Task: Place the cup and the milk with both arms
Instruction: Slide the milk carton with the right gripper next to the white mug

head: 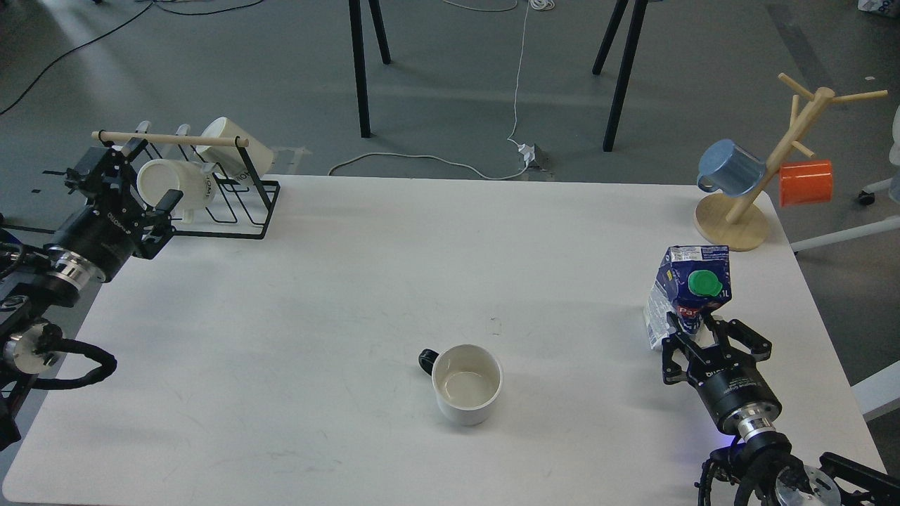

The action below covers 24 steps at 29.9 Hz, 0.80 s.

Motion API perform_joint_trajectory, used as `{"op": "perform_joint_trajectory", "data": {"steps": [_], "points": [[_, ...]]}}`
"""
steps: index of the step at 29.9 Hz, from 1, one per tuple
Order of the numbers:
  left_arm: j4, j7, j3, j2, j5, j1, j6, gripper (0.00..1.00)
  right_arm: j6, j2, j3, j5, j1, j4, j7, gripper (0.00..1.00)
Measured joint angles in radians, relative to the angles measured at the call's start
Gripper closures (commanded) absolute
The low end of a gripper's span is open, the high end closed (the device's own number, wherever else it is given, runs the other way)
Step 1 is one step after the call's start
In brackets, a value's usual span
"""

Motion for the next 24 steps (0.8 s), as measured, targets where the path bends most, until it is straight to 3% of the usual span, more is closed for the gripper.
{"op": "perform_joint_trajectory", "data": {"steps": [10, 24], "points": [[0.017, 0.0, 0.003, 0.003, 0.003, -0.002, 0.0, 0.02, 0.0, 0.038, -0.024, -0.178, -0.019, 0.164, 0.0, 0.58], [0.018, 0.0, 0.004, 0.0, 0.003, 0.0, 0.0, 0.02, 0.0, 0.107, -0.041, -0.373, -0.169, 0.174, 0.0, 0.57]]}}
